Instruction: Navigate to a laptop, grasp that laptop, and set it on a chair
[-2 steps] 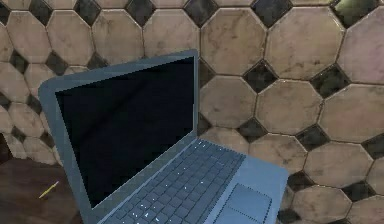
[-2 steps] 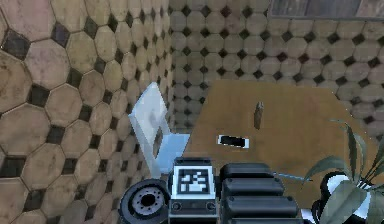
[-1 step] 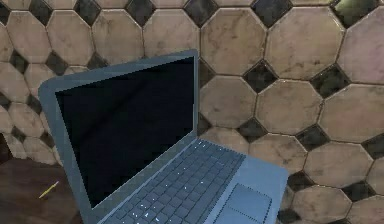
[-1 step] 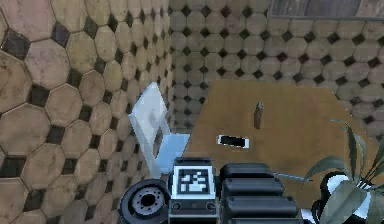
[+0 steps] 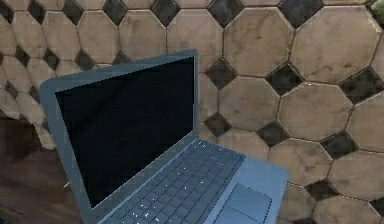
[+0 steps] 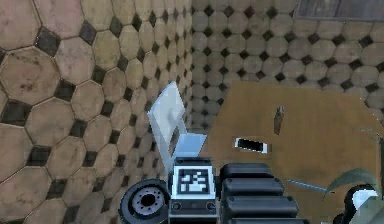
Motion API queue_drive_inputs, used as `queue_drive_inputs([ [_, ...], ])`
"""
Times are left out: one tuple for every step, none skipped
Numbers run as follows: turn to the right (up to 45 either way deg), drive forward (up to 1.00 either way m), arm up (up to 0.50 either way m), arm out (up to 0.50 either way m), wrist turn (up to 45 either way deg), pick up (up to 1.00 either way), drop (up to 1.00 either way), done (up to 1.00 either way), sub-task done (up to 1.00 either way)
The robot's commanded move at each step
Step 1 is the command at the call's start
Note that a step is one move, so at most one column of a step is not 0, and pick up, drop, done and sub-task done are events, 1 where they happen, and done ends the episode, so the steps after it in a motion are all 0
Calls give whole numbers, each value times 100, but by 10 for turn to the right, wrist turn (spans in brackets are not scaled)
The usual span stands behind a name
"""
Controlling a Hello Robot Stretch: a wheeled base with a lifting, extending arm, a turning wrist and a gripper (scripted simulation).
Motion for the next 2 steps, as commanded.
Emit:
queue_drive_inputs([
  [-450,0,0,0,0,0,0,0,0],
  [450,0,0,0,0,0,0,0,0],
])
